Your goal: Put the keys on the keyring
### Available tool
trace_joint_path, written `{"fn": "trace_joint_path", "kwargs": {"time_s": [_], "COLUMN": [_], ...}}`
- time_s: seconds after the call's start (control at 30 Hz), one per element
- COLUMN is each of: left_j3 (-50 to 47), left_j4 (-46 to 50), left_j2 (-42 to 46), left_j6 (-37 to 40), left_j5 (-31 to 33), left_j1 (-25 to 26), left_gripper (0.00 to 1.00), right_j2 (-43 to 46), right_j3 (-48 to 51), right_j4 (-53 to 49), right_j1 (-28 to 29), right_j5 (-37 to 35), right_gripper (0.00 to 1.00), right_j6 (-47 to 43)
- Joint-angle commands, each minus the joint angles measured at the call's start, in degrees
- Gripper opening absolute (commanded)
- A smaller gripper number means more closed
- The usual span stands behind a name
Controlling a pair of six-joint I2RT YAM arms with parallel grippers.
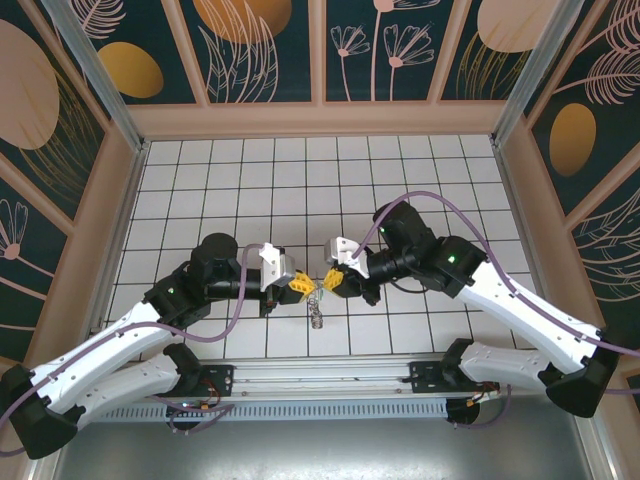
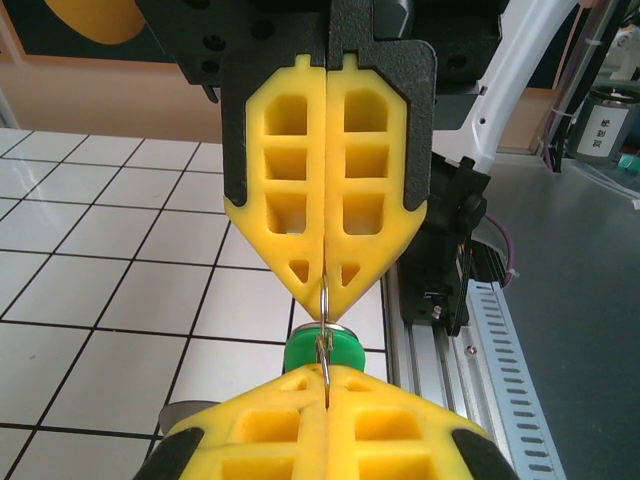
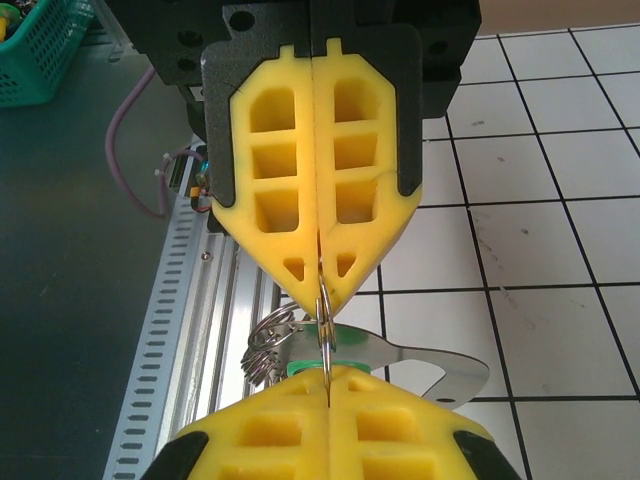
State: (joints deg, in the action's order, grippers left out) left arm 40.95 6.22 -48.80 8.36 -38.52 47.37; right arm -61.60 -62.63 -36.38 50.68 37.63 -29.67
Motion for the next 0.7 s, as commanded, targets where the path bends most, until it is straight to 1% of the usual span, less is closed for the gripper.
{"fn": "trace_joint_path", "kwargs": {"time_s": [0.0,0.47,0.67], "left_j3": [2.1,3.4,4.0], "left_j4": [-2.1,-1.0,-0.5], "left_j2": [-0.1,-2.3,-2.9], "left_j6": [0.6,1.1,1.3], "left_j5": [-0.3,-1.1,-1.2], "left_j1": [0.2,0.1,0.1], "left_gripper": [0.0,0.0,0.0], "right_j2": [-0.5,-0.1,0.2], "right_j3": [-2.0,-1.9,-1.6], "right_j4": [0.1,0.5,0.9], "right_j1": [0.6,1.3,1.8], "right_j5": [2.0,1.7,0.5], "right_gripper": [0.0,0.0,0.0], "right_j6": [-0.2,-1.0,-1.3]}}
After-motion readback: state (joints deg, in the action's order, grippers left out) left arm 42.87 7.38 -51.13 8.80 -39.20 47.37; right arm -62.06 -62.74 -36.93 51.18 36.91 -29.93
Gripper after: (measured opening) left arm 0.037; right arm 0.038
